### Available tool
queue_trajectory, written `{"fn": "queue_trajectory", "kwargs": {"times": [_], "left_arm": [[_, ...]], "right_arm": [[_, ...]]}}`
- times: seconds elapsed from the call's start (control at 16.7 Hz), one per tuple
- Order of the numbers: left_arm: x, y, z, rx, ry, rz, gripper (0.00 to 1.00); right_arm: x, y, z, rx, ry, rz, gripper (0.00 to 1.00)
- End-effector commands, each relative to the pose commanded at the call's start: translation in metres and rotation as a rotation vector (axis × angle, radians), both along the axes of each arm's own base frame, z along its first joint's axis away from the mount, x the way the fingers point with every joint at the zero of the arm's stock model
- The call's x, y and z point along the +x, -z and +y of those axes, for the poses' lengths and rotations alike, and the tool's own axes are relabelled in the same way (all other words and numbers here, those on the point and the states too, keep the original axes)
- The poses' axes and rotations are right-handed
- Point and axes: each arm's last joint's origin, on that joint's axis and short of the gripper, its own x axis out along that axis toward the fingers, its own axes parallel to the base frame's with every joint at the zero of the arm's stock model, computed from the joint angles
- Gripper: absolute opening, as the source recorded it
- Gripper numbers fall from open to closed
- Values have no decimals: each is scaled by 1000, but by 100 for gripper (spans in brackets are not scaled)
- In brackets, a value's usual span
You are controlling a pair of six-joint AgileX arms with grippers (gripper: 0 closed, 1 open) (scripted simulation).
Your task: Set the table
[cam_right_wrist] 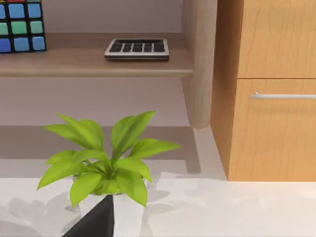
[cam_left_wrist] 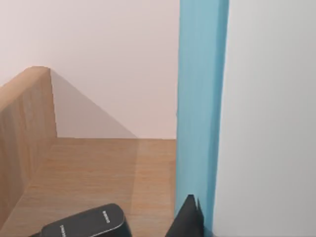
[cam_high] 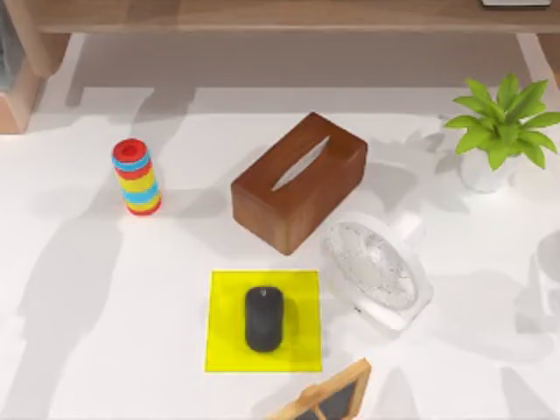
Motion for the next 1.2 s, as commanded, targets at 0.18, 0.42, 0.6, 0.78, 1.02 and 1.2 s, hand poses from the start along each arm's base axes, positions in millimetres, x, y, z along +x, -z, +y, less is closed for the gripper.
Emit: {"fn": "queue_trajectory", "kwargs": {"times": [0.18, 0.42, 0.6, 0.78, 1.02, 1.2], "left_arm": [[-2, -1, -1, 1, 2, -1, 0], [-31, -14, 0, -1, 2, -6, 0], [-41, -16, 0, 1, 2, -2, 0], [-39, -16, 2, 2, -3, -4, 0], [-55, -44, 25, 42, -22, -121, 0], [-60, -54, 76, 170, -136, -194, 0]], "right_arm": [[0, 0, 0, 0, 0, 0, 100], [0, 0, 0, 0, 0, 0, 100], [0, 0, 0, 0, 0, 0, 100], [0, 0, 0, 0, 0, 0, 100], [0, 0, 0, 0, 0, 0, 100], [0, 0, 0, 0, 0, 0, 100]]}}
